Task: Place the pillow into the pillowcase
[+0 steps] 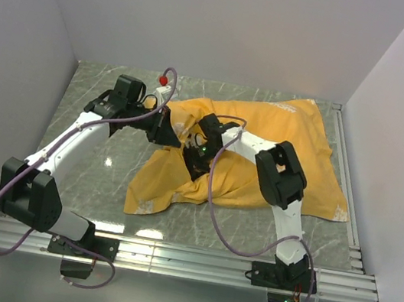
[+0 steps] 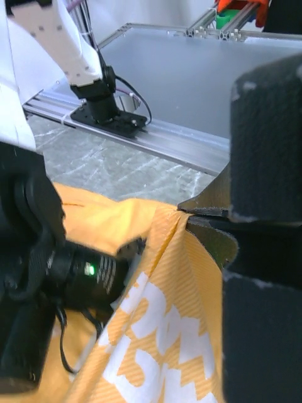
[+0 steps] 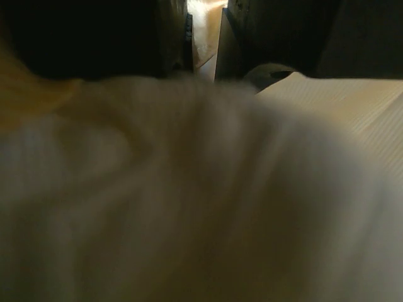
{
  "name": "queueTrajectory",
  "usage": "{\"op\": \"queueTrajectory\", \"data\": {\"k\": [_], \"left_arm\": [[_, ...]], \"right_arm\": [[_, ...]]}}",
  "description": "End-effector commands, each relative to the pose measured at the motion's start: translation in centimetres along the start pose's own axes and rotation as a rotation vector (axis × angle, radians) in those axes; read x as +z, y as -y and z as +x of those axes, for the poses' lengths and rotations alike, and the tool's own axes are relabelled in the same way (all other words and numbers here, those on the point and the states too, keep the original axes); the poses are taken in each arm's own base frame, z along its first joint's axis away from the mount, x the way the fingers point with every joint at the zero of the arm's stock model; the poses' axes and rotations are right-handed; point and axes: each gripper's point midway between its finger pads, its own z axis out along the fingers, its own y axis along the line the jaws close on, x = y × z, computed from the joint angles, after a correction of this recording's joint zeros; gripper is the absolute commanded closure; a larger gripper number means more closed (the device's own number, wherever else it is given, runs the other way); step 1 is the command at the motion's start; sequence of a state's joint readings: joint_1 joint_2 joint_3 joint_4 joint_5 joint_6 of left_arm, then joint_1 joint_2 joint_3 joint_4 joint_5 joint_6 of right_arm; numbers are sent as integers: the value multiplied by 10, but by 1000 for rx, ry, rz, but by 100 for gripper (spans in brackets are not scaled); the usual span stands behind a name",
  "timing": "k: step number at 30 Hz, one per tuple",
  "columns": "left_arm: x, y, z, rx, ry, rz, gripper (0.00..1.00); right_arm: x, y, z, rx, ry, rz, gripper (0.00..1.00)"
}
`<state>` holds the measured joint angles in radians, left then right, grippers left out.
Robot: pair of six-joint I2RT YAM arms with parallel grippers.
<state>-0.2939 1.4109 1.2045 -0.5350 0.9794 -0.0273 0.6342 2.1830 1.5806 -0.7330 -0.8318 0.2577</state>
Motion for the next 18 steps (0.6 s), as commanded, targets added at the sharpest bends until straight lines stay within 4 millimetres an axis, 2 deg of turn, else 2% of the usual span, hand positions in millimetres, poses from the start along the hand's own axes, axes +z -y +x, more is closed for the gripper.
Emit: {"op": "queueTrajectory", "data": {"k": [1, 3, 4, 5, 7, 10, 13, 15, 16, 17, 18], "left_arm": [[-12, 43, -31, 95, 81, 104, 100], [-12, 40, -23, 100, 57, 99, 100], [-10, 35, -18, 92, 46, 89, 100], [-9, 32, -14, 93, 38, 81, 100], [-5, 24, -7, 80, 30, 69, 100], [-1, 17, -3, 82, 32, 60, 100], [0, 14, -2, 69, 24, 53, 100], [1, 12, -2, 110, 18, 46, 100], [0, 12, -3, 109, 14, 43, 100], [0, 10, -2, 114, 11, 35, 100], [0, 10, -3, 114, 10, 32, 100]], "right_arm": [[-8, 0, -38, -56, 132, 69, 75], [-20, -12, -32, -90, 141, 30, 71], [-37, -30, -29, -132, 166, 2, 69], [-50, -36, -26, -163, 177, -19, 68], [-80, -63, -8, -215, 176, -89, 63], [-115, -69, 5, -278, 219, -80, 52], [-130, -48, 1, -270, 300, 50, 50], [-130, -32, -9, -239, 352, 139, 50], [-130, -27, -13, -224, 362, 162, 45], [-132, -19, -23, -189, 395, 225, 29], [-129, -19, -27, -182, 394, 236, 26]]}}
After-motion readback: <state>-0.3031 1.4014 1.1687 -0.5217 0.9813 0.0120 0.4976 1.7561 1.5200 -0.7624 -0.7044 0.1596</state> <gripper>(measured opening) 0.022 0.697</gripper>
